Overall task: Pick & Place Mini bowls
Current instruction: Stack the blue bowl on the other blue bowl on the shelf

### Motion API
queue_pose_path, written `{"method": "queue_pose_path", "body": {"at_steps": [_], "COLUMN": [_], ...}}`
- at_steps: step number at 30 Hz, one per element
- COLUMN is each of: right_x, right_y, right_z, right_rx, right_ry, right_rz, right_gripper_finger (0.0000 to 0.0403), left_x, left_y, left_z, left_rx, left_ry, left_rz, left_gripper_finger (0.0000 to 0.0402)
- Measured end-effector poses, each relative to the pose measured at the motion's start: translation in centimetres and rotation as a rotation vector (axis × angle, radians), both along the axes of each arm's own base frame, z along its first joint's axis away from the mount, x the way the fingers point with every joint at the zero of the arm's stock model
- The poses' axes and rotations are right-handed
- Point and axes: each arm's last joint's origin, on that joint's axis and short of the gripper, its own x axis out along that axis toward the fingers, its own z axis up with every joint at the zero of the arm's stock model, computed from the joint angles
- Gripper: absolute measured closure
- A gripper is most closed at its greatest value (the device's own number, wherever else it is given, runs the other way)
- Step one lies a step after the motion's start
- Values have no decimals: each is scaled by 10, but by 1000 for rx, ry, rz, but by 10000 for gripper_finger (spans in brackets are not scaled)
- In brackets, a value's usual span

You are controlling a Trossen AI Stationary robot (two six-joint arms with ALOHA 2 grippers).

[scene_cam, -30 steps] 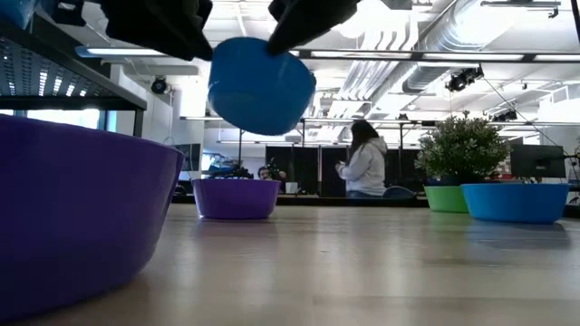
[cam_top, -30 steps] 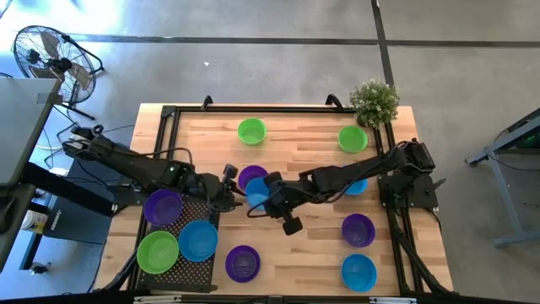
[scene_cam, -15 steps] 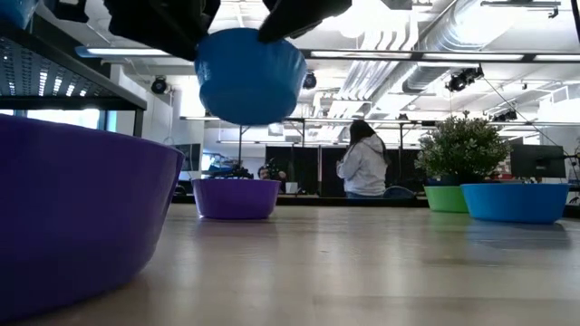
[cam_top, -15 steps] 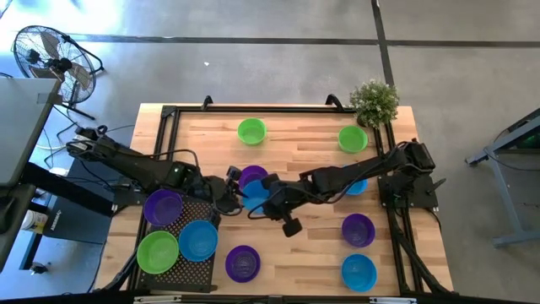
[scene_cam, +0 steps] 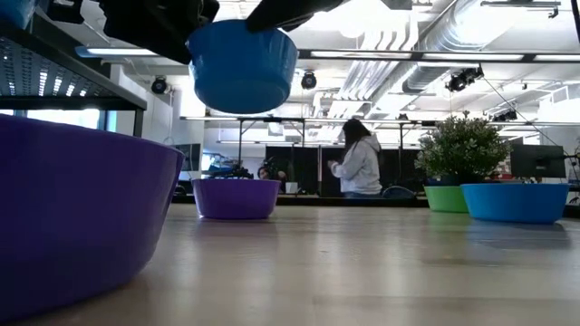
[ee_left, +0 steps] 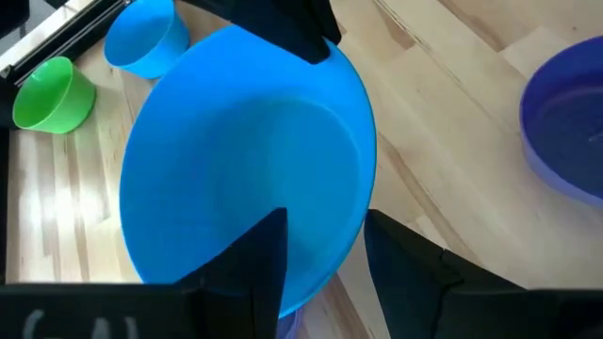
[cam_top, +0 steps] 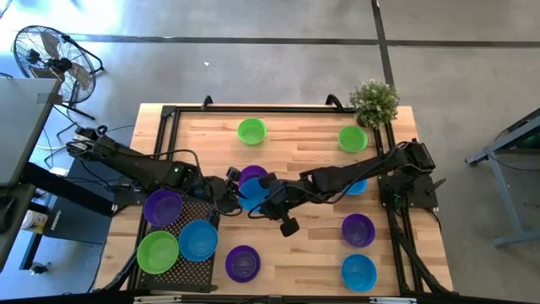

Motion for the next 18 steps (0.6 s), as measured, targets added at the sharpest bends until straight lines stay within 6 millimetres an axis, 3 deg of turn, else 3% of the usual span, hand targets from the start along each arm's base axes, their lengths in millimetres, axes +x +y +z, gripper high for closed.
{"method": "queue_pose_path", "body": {"at_steps": [11, 18], "right_x": [2, 2], "right_y": [0, 0], "right_z": [2, 3], "right_rx": [3, 3], "right_ry": [-29, -41], "right_rz": [6, 3], "right_gripper_finger": [395, 393], "left_x": [0, 5], "left_y": [1, -1], "left_z": [-4, -13], "left_rx": [26, 112], "left_ry": [27, 67], "left_rz": [15, -31], "left_gripper_finger": [274, 374]}}
